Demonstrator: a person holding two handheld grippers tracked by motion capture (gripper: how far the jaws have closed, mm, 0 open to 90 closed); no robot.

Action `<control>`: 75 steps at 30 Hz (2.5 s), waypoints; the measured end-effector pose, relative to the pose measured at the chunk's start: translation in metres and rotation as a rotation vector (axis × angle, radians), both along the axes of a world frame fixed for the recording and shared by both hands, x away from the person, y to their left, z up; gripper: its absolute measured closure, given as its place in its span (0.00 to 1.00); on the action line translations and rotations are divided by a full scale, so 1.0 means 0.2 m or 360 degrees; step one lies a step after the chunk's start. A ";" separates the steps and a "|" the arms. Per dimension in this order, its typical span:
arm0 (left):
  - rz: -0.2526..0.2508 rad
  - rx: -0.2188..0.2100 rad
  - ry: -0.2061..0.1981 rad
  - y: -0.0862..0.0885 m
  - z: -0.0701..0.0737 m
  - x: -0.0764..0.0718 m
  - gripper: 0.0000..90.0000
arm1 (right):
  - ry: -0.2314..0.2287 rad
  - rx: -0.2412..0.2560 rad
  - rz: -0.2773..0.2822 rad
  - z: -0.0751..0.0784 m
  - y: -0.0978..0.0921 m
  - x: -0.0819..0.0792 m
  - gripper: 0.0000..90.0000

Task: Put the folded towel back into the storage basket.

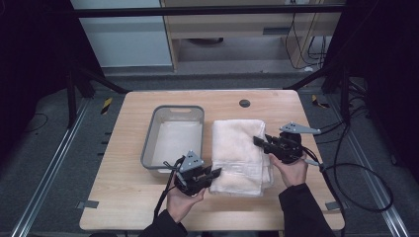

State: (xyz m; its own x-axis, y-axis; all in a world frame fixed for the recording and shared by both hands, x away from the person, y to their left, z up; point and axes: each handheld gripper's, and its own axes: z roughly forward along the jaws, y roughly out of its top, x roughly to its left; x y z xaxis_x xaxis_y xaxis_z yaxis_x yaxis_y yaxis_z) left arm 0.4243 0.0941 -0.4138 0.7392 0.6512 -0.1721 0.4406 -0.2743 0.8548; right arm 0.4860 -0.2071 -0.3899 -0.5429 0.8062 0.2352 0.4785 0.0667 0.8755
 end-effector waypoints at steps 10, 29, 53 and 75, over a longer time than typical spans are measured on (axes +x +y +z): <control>0.0020 -0.0027 -0.0044 0.03 0.07 0.00 0.85 | -0.0060 -0.0011 0.0000 0.07 0.04 0.01 0.74; 0.0040 -0.0052 -0.0099 0.08 0.17 0.05 0.85 | -0.0130 -0.0028 -0.0008 0.20 0.10 0.05 0.74; 0.0111 -0.0091 -0.0177 0.20 0.27 0.09 0.85 | -0.0191 -0.0013 -0.0004 0.33 0.20 0.10 0.74; 0.0239 -0.0167 -0.0224 0.42 0.33 0.09 0.86 | -0.0213 0.0000 0.0057 0.43 0.43 0.18 0.74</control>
